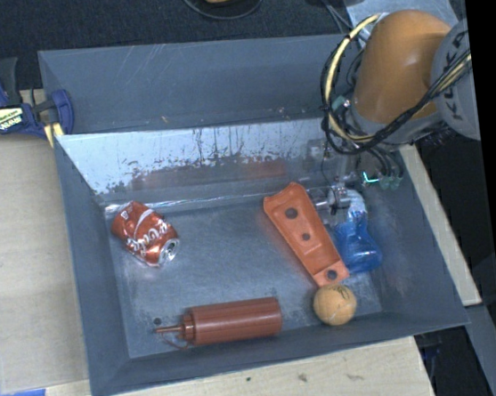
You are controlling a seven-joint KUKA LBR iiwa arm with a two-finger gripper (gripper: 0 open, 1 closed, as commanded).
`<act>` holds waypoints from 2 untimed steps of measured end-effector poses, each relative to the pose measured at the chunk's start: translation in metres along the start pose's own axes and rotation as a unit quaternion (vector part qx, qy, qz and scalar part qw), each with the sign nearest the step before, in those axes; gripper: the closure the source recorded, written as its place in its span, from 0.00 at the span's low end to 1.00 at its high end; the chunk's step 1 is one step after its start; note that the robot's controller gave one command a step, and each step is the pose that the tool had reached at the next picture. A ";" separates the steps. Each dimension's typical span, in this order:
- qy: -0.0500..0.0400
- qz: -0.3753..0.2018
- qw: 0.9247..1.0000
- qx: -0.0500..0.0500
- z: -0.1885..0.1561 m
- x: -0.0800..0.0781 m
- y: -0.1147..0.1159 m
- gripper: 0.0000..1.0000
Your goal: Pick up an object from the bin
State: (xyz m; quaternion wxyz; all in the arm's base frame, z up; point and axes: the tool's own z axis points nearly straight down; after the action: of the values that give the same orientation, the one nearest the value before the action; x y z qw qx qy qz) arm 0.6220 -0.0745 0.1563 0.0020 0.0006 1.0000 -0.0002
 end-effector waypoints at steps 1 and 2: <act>0.000 0.000 1.000 0.000 0.000 0.000 0.000 0.00; 0.005 0.067 0.998 -0.001 0.085 -0.005 -0.005 0.00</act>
Offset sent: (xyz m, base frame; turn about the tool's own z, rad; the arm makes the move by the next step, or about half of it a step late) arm 0.0058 -0.0043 -0.0856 0.1363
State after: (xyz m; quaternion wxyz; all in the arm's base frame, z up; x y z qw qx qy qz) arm 0.6271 -0.0793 0.0712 -0.0029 0.0681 0.9977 0.0008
